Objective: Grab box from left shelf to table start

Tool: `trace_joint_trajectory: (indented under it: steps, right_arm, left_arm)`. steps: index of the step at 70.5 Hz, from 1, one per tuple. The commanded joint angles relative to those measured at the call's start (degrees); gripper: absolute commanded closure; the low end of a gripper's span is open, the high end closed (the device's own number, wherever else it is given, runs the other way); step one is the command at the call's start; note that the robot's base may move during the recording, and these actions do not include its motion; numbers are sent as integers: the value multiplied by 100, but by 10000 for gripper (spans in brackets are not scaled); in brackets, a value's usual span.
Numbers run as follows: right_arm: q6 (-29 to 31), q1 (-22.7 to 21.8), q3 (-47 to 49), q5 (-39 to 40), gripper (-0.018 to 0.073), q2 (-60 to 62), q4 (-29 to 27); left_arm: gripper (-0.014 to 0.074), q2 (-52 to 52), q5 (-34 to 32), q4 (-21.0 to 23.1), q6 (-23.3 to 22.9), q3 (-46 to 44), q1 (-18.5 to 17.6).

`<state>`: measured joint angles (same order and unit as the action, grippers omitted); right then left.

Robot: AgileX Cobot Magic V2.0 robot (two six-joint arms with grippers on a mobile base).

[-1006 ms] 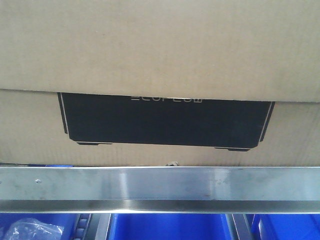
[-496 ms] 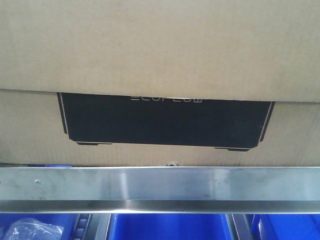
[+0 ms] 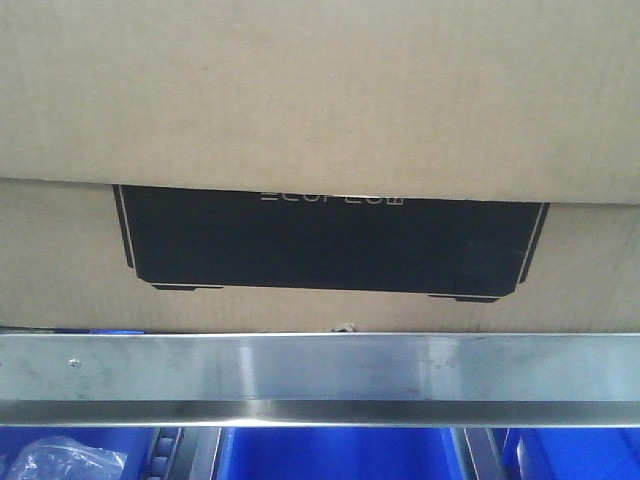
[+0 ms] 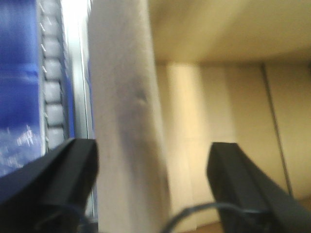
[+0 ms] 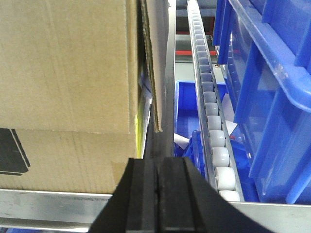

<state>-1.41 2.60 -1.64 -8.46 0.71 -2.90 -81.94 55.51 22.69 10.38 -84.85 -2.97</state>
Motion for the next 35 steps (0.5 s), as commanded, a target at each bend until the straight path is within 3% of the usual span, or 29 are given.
trace_joint_trajectory:
  steps: [1,10,30,35]
  right_arm:
    - [-1,9,98,551,501,67,34]
    - [-1,9,98,555,501,67,34]
    - [-1,9,98,679,501,67,34]
    - [-1,9,98,900,501,67,34]
  left_arm:
    - [290,115,-179,-47,13,-285,-98]
    - [391,74,-170,-500,13,-296,-241]
    - [707,-17,27,-530,13,-296,-294]
    - [691,-29,102,-530,13,-296,-294]
